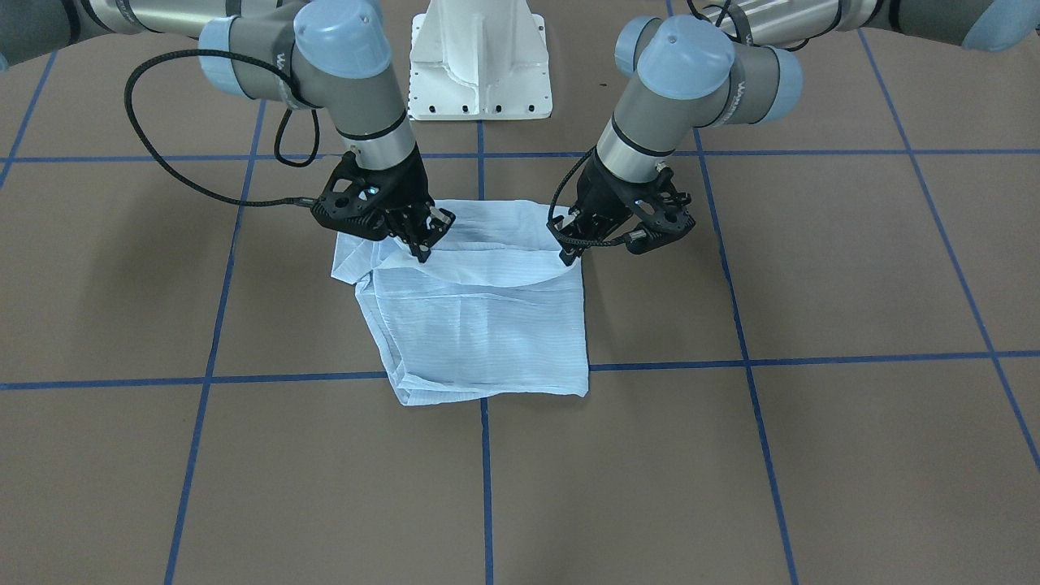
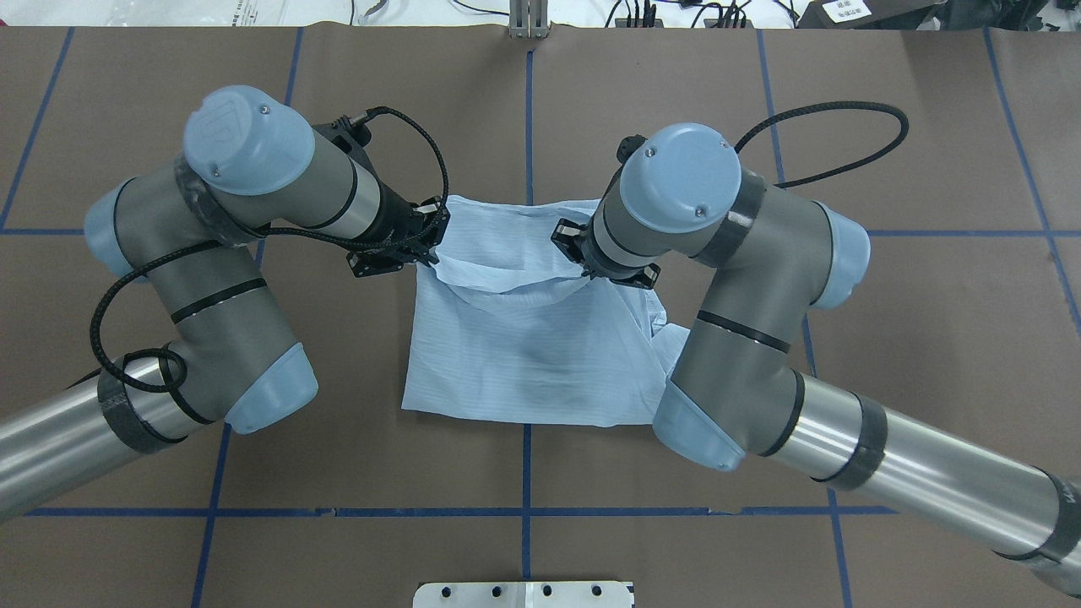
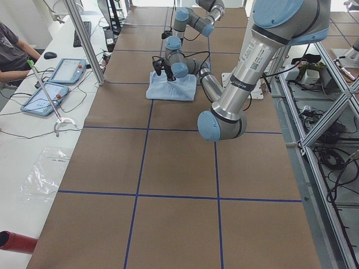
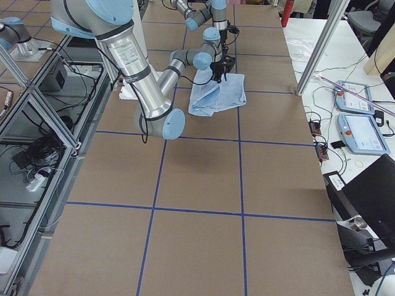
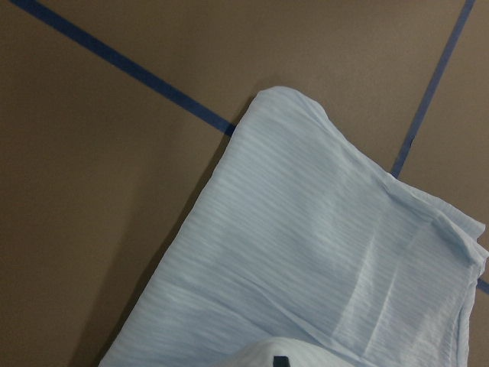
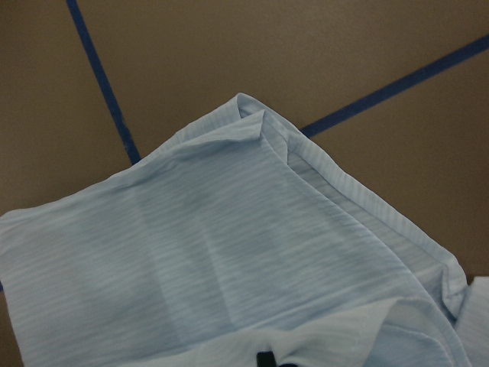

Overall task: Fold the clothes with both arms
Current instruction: 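Lay the folded edge onto the far side of the shirt with both grippers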

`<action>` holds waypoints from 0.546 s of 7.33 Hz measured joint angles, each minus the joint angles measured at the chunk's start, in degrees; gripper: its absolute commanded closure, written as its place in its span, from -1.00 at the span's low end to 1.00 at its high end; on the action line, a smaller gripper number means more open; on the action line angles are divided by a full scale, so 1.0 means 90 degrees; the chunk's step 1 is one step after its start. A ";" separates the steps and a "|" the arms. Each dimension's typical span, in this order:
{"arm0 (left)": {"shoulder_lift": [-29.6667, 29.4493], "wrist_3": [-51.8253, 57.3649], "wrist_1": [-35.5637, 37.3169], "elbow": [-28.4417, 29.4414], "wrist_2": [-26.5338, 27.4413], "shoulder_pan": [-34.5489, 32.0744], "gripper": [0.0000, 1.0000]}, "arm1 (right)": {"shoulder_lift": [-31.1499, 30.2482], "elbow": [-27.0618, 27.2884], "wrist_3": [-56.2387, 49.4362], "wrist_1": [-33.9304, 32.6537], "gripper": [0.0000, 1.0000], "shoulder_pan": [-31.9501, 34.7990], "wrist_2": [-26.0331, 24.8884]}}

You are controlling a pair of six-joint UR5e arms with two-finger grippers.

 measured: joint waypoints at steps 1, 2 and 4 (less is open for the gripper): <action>-0.0050 0.0046 -0.0230 0.0232 0.0000 -0.0083 1.00 | 0.0186 -0.0520 -0.0050 0.0333 1.00 0.0108 0.0008; -0.0173 0.0053 -0.0513 0.0599 0.0004 -0.0135 1.00 | 0.0342 -0.0967 -0.0079 0.0598 1.00 0.0204 0.0024; -0.0402 0.0024 -0.1042 0.1316 0.0007 -0.0171 1.00 | 0.0678 -0.1592 -0.0115 0.0788 1.00 0.0332 0.0048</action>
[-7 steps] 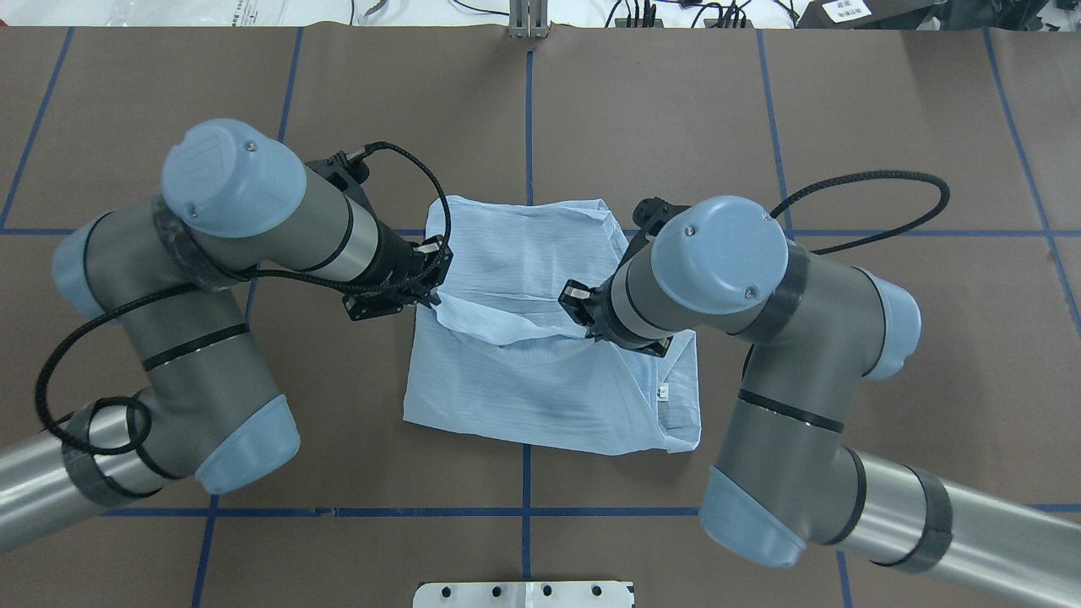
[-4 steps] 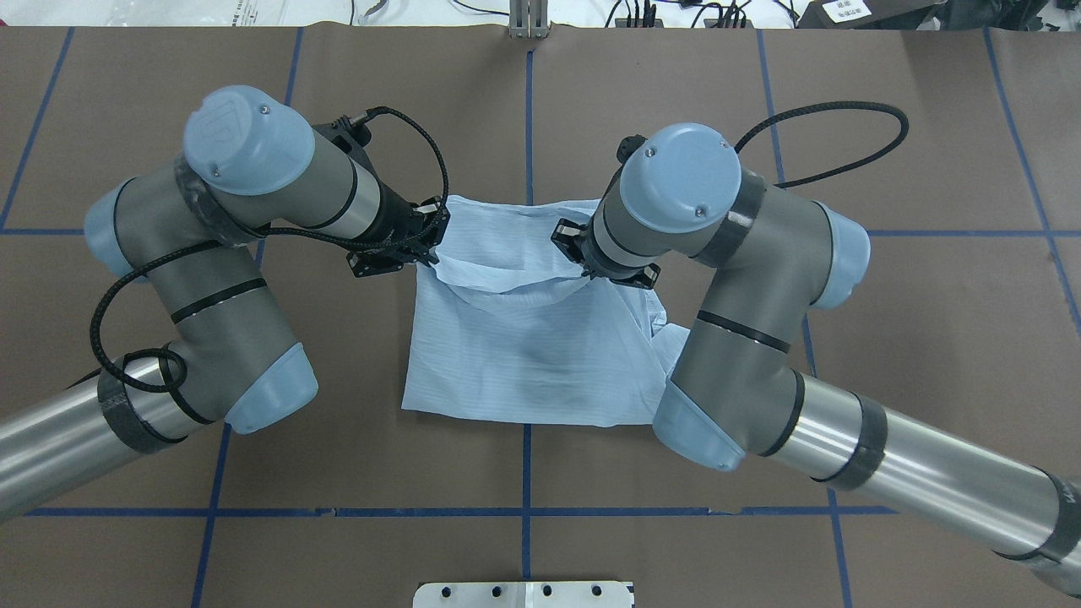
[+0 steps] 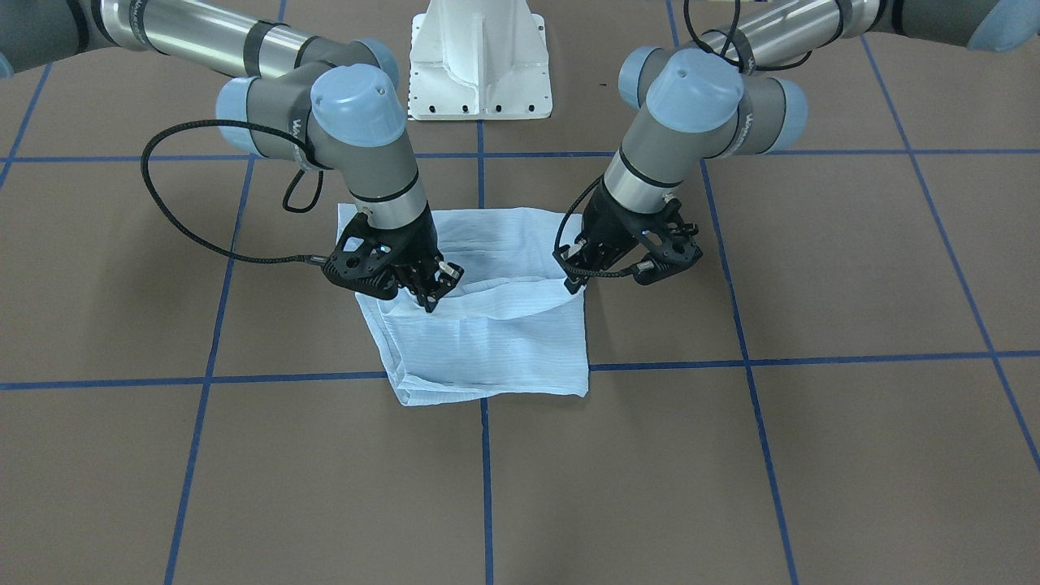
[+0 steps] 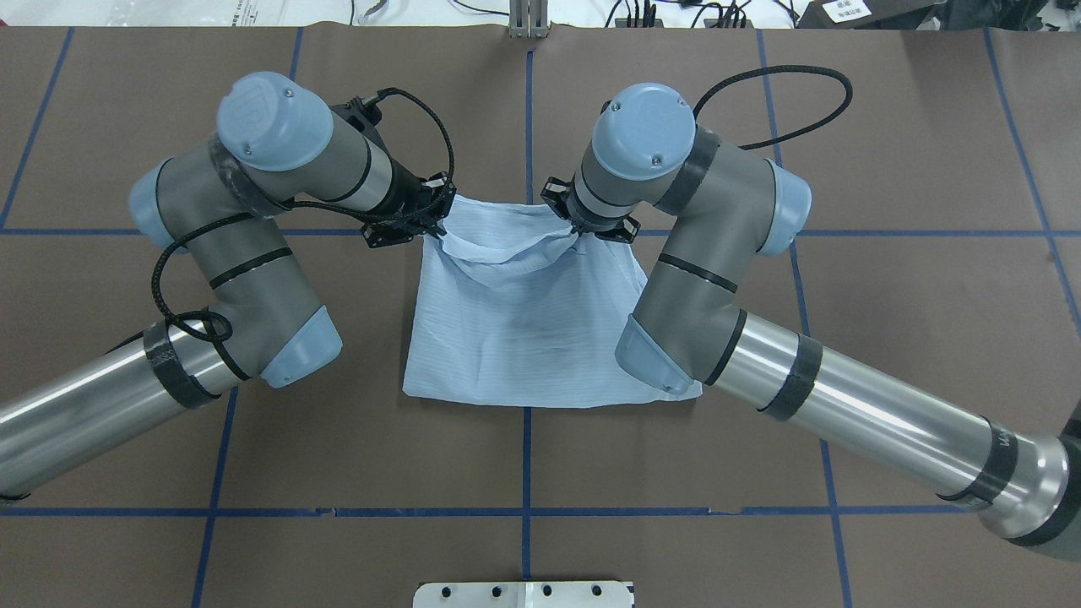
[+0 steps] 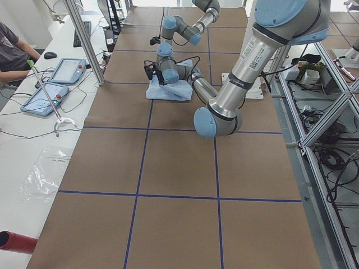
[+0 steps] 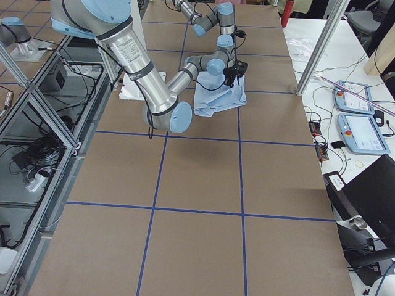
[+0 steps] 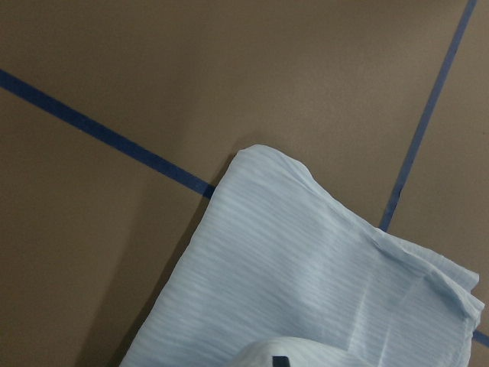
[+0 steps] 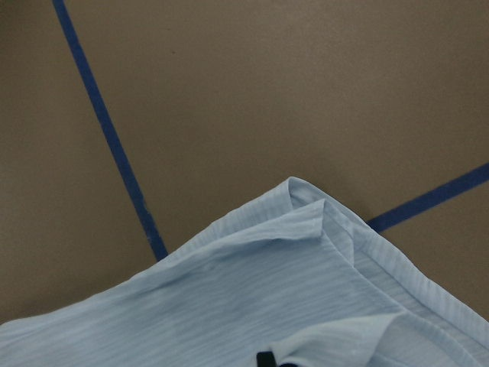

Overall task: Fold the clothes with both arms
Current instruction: 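Lay the folded edge onto the far side of the shirt with both grippers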

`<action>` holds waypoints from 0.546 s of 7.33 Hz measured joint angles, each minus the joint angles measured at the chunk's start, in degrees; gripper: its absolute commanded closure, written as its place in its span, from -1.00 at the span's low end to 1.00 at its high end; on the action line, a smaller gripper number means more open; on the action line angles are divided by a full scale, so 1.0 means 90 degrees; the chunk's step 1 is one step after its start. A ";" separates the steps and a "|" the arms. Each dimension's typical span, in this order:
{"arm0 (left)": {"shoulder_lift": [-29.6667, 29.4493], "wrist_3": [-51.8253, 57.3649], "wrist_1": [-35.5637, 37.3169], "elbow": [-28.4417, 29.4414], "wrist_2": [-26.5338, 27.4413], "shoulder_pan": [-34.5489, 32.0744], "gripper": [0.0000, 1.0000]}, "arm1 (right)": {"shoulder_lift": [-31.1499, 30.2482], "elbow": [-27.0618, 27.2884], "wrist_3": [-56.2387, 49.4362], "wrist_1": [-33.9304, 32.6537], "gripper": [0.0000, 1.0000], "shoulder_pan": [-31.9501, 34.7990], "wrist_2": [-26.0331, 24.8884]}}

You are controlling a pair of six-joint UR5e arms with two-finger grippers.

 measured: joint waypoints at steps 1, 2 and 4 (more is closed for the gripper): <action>-0.0041 -0.0004 -0.0200 0.0222 0.0000 -0.0022 1.00 | 0.0190 -0.0325 -0.0007 0.0091 1.00 0.0050 0.0016; -0.0057 -0.0002 -0.0333 0.0352 0.0000 -0.0062 1.00 | 0.0325 -0.0644 -0.0013 0.0277 1.00 0.0109 0.0048; -0.0082 -0.0001 -0.0629 0.0627 0.0009 -0.0137 1.00 | 0.0406 -0.0966 -0.0024 0.0499 1.00 0.0203 0.0109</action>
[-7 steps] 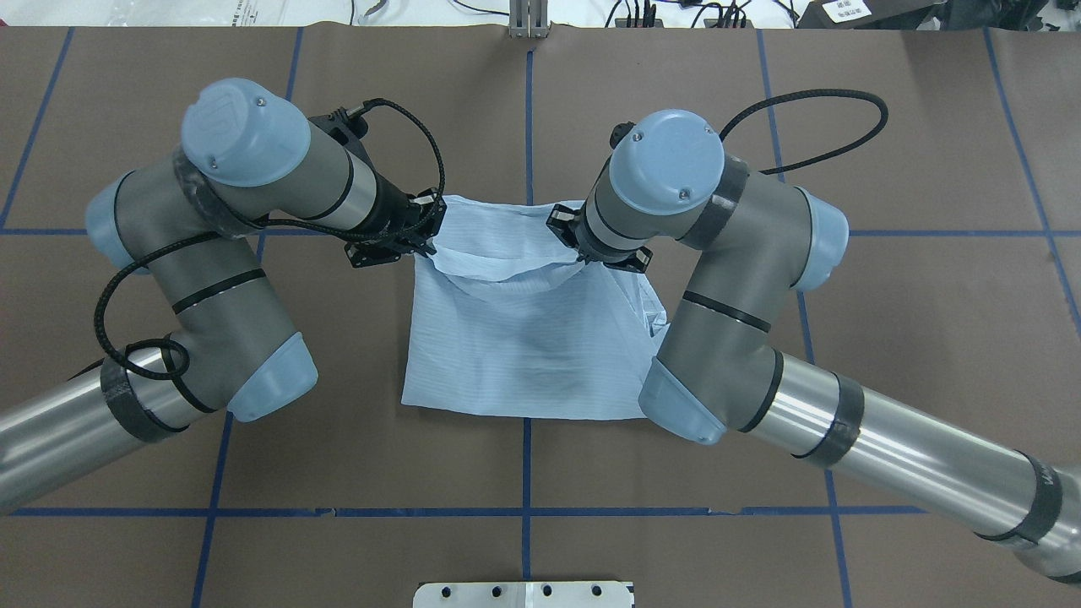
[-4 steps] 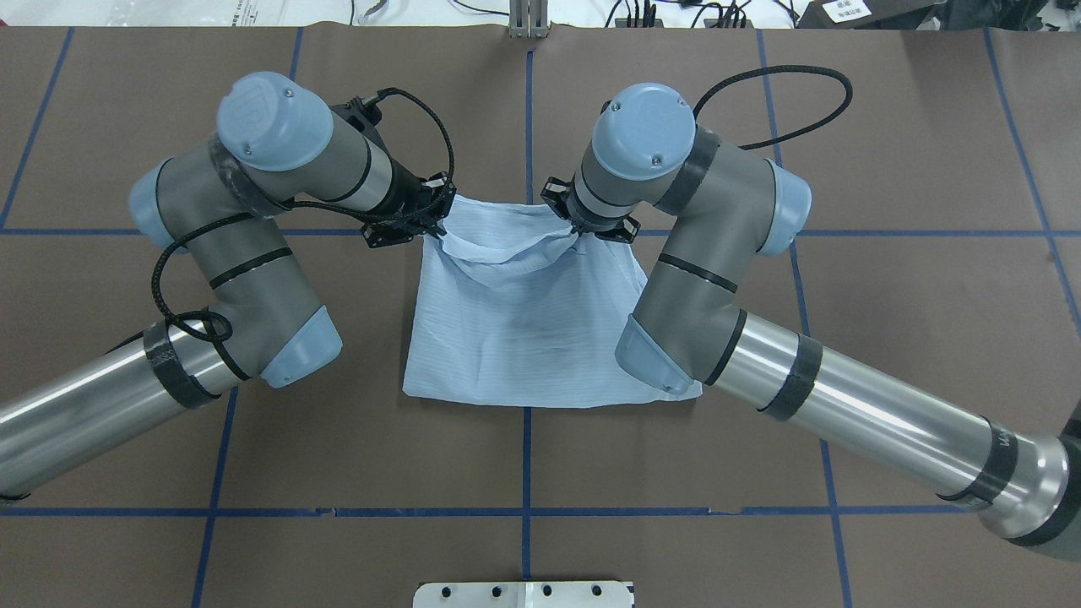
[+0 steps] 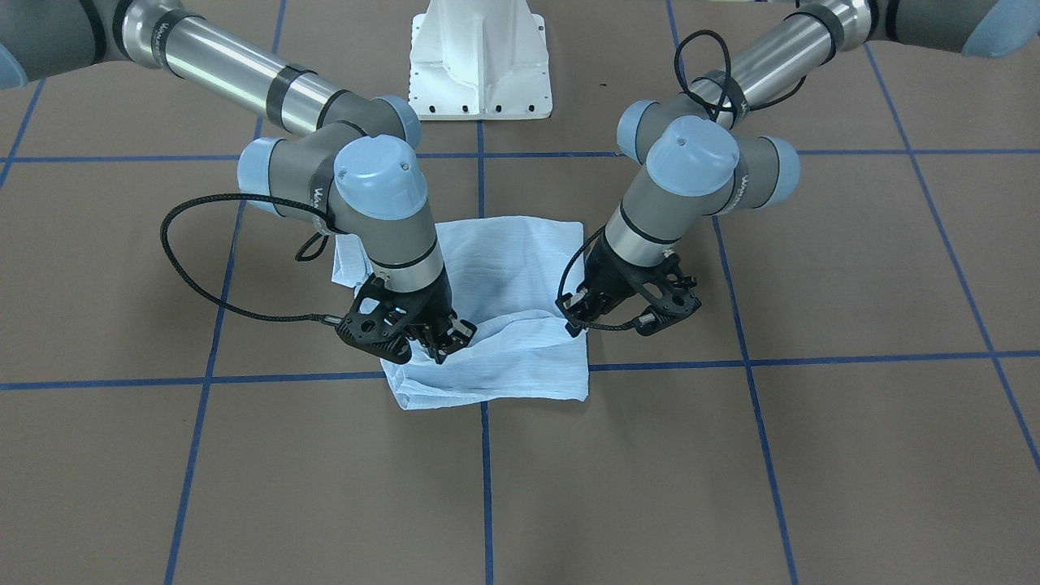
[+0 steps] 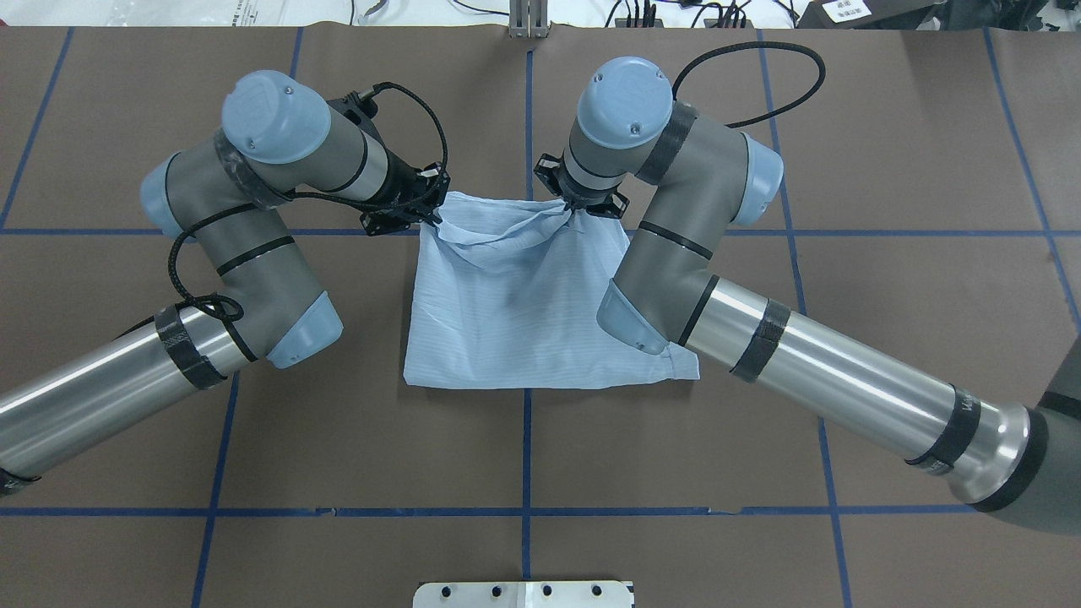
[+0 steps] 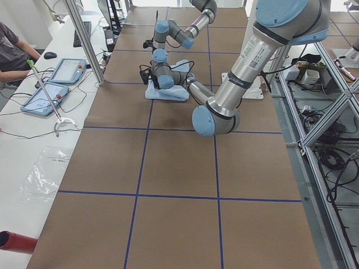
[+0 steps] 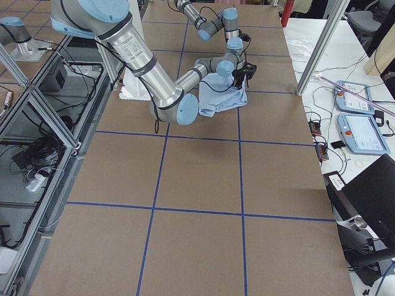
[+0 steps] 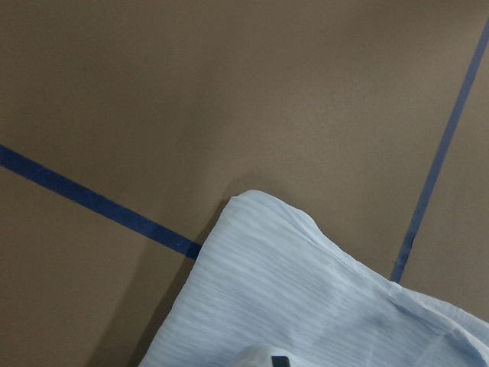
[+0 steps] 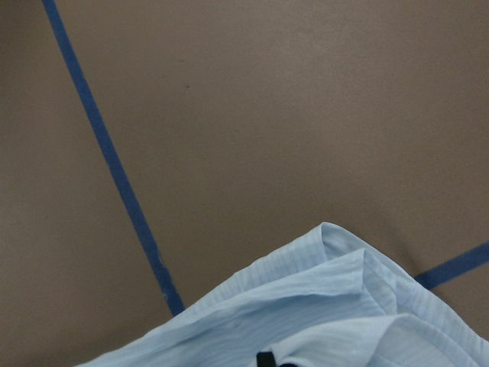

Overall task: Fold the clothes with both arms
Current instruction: 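Lay the folded edge onto the far side of the shirt with both grippers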

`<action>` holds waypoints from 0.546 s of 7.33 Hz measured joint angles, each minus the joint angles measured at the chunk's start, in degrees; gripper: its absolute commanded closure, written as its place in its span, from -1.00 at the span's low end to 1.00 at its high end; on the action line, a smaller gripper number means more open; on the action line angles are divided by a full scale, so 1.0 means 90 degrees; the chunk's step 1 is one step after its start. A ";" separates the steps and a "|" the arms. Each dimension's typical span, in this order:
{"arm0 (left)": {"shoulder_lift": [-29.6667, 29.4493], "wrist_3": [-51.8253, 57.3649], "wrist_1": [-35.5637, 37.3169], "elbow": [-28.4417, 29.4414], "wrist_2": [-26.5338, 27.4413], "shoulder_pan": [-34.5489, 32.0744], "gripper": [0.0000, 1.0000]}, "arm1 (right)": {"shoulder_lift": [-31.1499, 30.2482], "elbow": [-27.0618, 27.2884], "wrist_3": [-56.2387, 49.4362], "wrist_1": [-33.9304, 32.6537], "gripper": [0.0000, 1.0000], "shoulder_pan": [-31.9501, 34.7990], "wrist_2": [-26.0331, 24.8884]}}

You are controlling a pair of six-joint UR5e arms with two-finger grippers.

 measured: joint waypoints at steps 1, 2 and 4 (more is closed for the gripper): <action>-0.0015 -0.0005 -0.0170 0.0171 0.0006 -0.0015 1.00 | 0.0006 -0.0052 -0.0002 0.0023 1.00 0.0015 0.0016; -0.0025 -0.0008 -0.0275 0.0292 0.0009 -0.0018 1.00 | 0.0008 -0.0081 -0.0003 0.0031 1.00 0.0019 0.0028; -0.0031 -0.0009 -0.0335 0.0368 0.0011 -0.0043 1.00 | 0.0016 -0.0127 -0.0004 0.0028 1.00 0.0018 0.0055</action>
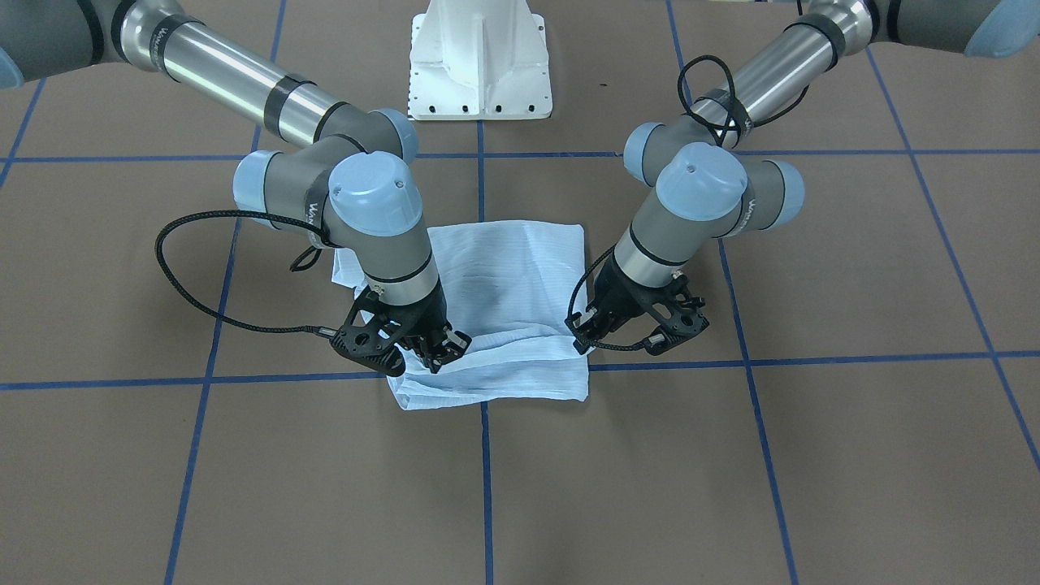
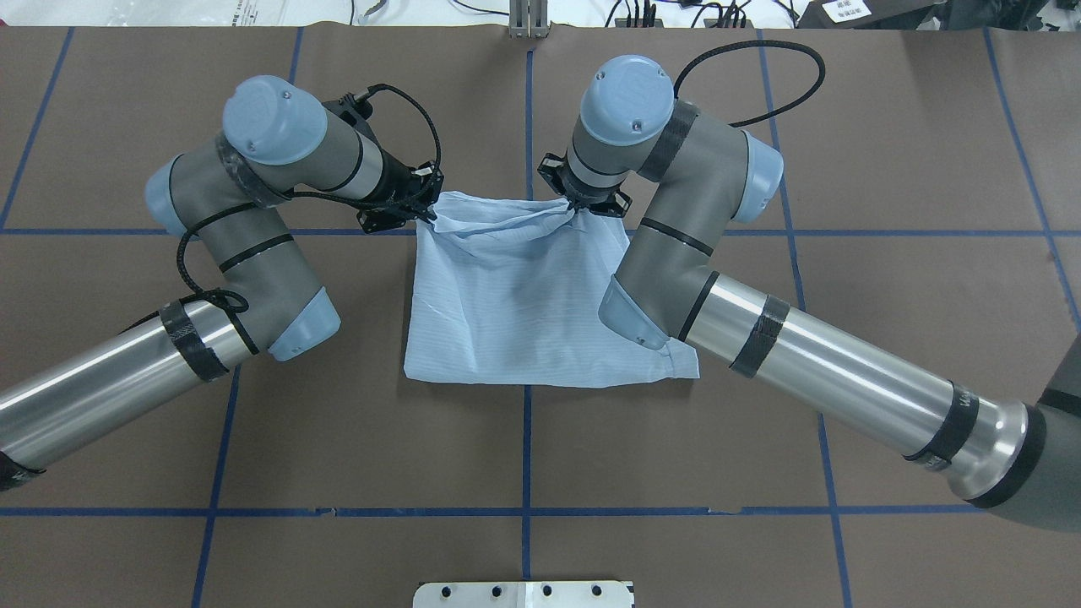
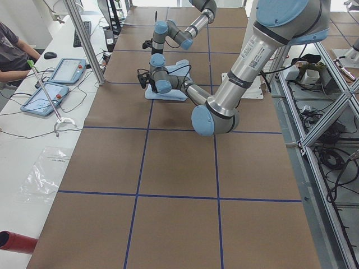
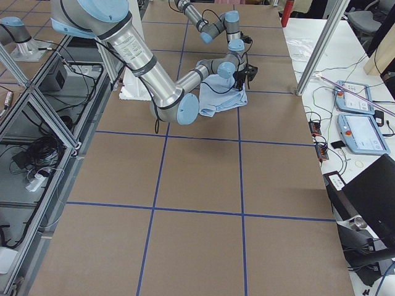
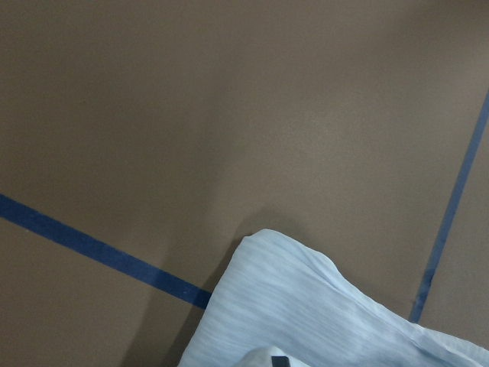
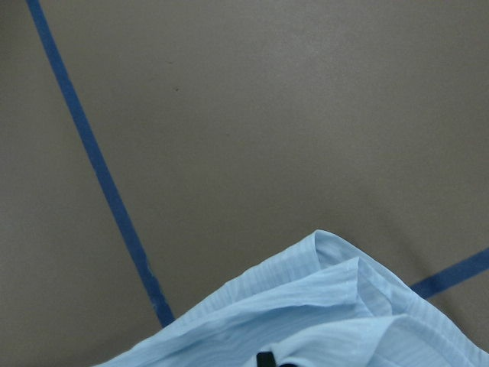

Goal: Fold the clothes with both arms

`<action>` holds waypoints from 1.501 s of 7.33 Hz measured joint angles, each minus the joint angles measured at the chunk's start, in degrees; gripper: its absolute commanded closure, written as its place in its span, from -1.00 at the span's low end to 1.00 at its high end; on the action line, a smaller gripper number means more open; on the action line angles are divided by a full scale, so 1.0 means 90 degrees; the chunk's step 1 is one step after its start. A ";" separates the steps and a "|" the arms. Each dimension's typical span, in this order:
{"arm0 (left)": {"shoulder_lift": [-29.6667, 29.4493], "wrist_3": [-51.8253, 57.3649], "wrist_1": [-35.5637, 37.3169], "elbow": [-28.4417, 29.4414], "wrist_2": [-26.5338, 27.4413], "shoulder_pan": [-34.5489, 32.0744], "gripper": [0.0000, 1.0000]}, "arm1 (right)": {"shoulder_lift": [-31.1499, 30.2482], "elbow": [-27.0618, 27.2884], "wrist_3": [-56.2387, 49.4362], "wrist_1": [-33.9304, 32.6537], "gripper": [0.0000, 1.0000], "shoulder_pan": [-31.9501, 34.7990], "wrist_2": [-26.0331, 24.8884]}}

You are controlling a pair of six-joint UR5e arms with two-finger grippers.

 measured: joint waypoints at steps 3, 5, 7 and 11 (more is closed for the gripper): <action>-0.0004 -0.0003 -0.0010 0.0029 0.0000 -0.0068 1.00 | -0.0002 -0.0114 0.0000 0.0006 1.00 -0.0012 0.0030; -0.0032 -0.0004 -0.0010 0.0046 0.0000 -0.0073 0.74 | 0.0007 -0.0124 0.0000 0.0009 1.00 -0.0014 0.0037; -0.0066 0.0014 -0.0012 0.0050 0.0000 -0.0069 -0.98 | 0.0020 -0.0113 0.0008 0.0137 -0.99 -0.0014 0.0069; -0.0028 0.0097 0.0046 0.0051 -0.0002 -0.0300 -0.98 | -0.0067 -0.0133 -0.0231 0.0315 -1.00 0.0164 0.0105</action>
